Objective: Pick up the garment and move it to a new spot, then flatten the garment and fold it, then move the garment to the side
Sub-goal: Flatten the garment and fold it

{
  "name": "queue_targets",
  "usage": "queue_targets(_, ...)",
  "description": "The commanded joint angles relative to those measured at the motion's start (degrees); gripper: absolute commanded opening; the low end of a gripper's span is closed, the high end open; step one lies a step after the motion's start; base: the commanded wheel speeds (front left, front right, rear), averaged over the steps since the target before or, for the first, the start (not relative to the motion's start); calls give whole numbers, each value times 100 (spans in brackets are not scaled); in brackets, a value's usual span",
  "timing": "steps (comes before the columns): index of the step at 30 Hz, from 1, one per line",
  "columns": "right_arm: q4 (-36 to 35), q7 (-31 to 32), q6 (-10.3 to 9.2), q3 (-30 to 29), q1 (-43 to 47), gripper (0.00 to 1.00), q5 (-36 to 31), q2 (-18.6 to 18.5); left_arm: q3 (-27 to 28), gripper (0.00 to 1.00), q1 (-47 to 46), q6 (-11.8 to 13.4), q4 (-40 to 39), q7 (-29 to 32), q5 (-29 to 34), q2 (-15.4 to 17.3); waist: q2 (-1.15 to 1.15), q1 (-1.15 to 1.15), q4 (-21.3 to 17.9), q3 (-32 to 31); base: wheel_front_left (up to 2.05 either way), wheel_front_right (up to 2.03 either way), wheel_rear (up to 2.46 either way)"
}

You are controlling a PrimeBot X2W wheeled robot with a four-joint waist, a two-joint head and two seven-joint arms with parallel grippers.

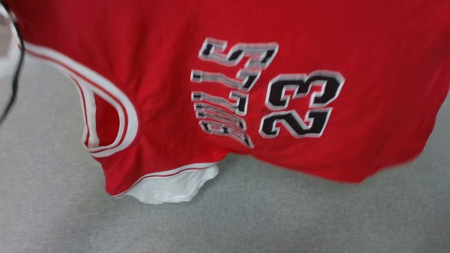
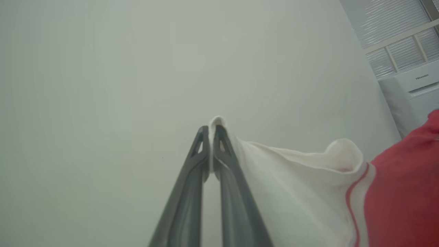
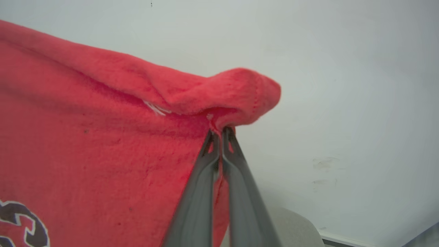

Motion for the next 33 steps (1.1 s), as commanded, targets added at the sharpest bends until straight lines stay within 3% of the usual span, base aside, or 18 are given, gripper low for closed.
queue_targets(1,111,-134,-2,-21,-239,0,-73,72,-45,0,-277,-82,191,37,23,-50,-1,0,-59,413,0,0,0)
queue_targets(11,1176,-1022,-3,391,-1809,0,-530,211,-341,0,-2454,-769,1942,-42,366,-319,-1,0,-100,1720,0,0,0)
queue_targets(23,2730,-2431,-4,791,-3488,0,-1135,469,-551,0,-4507,-1071,3964,-1177,896,-1033,-1,0,97,2759,0,0,0)
queue_targets(27,3203,-2889,-4,918,-3771,0,-1426,598,-684,0,-4657,-1148,4478,-1582,926,-1241,-1,0,198,2978,0,0,0)
queue_targets(33,3713,-3446,-4,1179,-3569,0,-1663,661,-849,0,-4079,-1208,4859,-1986,775,-1459,-1,0,341,3048,0,0,0)
